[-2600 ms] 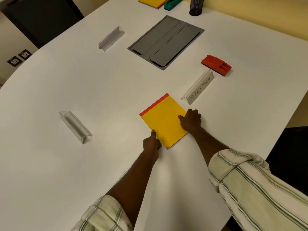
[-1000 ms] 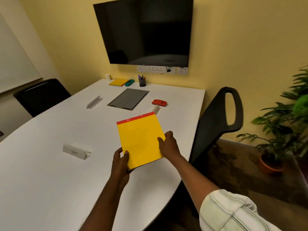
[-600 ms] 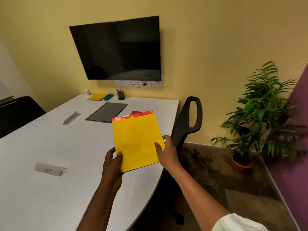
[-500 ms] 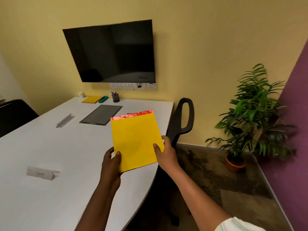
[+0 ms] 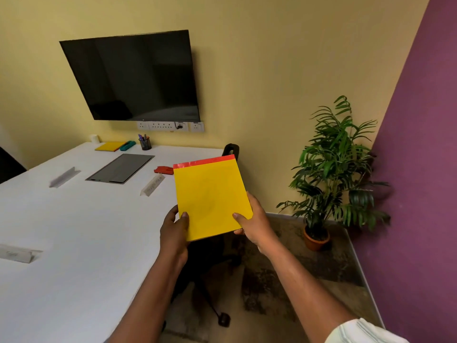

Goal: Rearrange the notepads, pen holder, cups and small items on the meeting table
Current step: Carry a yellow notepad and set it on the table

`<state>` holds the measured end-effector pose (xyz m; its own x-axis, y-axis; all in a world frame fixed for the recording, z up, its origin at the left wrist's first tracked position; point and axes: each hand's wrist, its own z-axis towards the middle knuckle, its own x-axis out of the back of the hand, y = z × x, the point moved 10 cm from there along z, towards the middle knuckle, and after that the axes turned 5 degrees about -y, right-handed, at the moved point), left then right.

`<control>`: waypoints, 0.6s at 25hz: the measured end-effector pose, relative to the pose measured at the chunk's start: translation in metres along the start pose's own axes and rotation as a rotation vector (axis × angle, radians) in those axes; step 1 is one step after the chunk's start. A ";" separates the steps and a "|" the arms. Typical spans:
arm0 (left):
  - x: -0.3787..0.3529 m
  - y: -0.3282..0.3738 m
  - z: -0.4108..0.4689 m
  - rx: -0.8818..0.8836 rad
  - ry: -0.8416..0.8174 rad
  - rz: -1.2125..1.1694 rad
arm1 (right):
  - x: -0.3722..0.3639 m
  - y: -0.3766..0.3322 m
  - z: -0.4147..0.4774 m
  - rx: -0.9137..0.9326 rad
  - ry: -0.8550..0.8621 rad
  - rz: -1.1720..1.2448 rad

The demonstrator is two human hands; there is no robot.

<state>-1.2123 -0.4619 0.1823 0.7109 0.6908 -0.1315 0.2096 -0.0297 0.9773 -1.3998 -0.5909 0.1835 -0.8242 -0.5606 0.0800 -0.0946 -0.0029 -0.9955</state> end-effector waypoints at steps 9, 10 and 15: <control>-0.115 0.005 0.032 -0.084 -0.150 0.123 | 0.102 0.026 0.037 0.033 0.146 0.140; -0.131 0.008 0.044 -0.099 -0.182 0.116 | 0.117 0.025 0.050 0.035 0.171 0.136; -0.213 0.021 0.119 -0.097 -0.290 0.031 | 0.183 0.007 0.123 0.059 0.279 0.059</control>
<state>-1.2797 -0.6955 0.2115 0.8810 0.4551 -0.1297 0.1298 0.0312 0.9911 -1.4830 -0.7951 0.1852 -0.9498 -0.3120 0.0241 -0.0156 -0.0296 -0.9994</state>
